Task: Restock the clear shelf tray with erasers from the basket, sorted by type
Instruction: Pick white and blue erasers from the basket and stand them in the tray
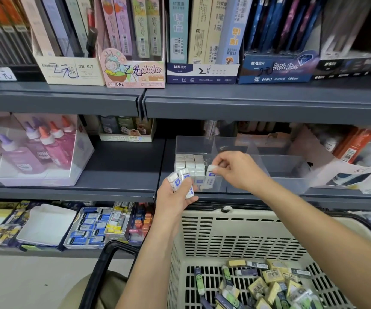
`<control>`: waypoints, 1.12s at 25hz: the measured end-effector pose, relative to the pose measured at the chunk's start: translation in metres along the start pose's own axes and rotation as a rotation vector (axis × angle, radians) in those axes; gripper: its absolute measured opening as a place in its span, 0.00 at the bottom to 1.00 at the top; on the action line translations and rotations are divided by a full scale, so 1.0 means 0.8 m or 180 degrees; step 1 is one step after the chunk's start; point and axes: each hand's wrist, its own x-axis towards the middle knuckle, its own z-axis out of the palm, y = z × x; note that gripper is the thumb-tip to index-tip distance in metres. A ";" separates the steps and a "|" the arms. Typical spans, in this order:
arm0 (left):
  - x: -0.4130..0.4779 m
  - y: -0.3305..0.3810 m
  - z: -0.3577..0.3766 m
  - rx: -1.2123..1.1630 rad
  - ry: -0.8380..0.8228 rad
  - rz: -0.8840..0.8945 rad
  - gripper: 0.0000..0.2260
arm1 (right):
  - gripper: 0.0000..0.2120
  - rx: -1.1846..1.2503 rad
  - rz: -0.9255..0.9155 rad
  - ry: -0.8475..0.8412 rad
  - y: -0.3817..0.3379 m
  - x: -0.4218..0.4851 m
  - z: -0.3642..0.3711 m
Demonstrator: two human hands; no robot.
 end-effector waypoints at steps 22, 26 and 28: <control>0.000 0.001 0.014 -0.0196 -0.0230 -0.0189 0.06 | 0.08 0.1285 -0.0069 -0.0012 -0.004 -0.007 -0.026; -0.001 -0.005 0.007 0.0667 -0.0127 0.0466 0.06 | 0.04 0.0161 -0.0060 0.0554 0.006 0.010 -0.029; 0.001 -0.007 0.002 0.0823 0.0021 0.0678 0.08 | 0.03 -0.0103 -0.0113 0.0418 0.004 0.014 -0.017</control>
